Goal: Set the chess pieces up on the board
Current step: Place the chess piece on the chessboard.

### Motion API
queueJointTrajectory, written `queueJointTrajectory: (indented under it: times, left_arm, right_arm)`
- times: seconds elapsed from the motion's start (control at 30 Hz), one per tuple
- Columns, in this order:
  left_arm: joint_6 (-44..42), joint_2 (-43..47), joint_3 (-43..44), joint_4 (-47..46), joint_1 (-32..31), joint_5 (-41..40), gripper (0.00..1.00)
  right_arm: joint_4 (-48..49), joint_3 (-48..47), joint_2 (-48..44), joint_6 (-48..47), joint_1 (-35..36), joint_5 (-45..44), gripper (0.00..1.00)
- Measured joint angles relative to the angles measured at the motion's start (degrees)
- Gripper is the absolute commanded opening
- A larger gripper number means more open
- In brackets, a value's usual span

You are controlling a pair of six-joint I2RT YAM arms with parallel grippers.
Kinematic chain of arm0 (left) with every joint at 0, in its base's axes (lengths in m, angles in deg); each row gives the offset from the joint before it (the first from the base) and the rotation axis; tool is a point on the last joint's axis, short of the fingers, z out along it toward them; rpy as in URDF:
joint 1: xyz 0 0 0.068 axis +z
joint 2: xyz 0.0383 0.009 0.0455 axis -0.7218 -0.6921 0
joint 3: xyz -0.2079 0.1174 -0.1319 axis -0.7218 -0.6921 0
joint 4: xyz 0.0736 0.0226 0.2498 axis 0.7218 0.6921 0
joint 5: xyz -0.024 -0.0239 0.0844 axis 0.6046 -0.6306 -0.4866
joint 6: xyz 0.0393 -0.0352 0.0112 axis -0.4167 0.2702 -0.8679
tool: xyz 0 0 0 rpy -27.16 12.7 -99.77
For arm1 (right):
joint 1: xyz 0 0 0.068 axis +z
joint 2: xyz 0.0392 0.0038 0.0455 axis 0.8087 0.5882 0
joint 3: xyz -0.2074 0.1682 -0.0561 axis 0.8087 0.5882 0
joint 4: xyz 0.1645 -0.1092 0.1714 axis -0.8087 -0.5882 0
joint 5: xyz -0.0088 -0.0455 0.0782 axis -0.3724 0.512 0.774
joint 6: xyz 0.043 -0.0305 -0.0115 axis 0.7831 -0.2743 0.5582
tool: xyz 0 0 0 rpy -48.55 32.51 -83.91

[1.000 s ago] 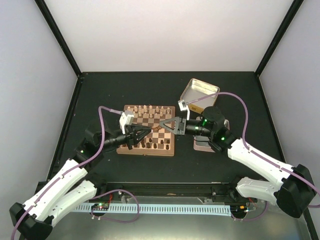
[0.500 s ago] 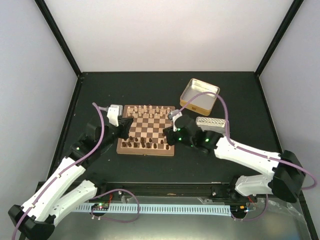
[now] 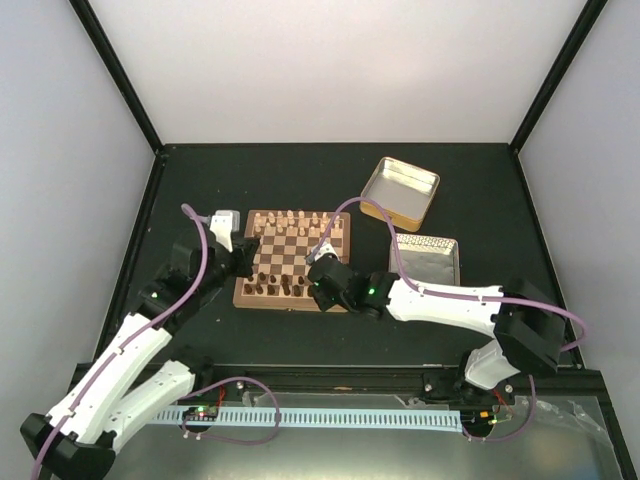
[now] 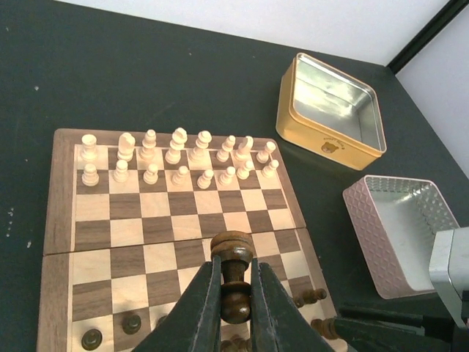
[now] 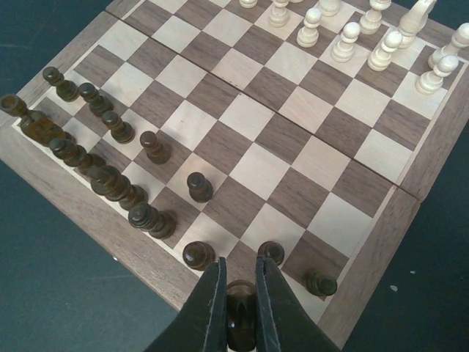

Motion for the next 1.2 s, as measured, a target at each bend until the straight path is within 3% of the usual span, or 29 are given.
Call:
queueJointTrajectory:
  times: [0.33, 0.63, 0.93, 1.2]
  left_arm:
    - [0.3, -3.4, 0.8, 3.0, 1.0, 6.1, 0.02]
    - [-5.1, -17.7, 10.8, 14.8, 0.1, 14.4, 0.02]
    - [-8.8, -36.7, 24.2, 24.6, -13.7, 13.3, 0.02]
    - [-10.1, -51.2, 33.2, 31.0, -21.2, 11.1, 0.05]
  right_arm:
    - [1.3, -0.8, 1.6, -0.2, 0.0, -3.2, 0.01]
    - [1.7, -3.1, 1.8, 4.1, -2.1, -7.3, 0.01]
    - [-0.2, 7.3, -11.6, 15.7, -10.6, -11.5, 0.02]
    - [-1.2, 17.5, -24.0, 22.7, -16.8, -12.5, 0.03]
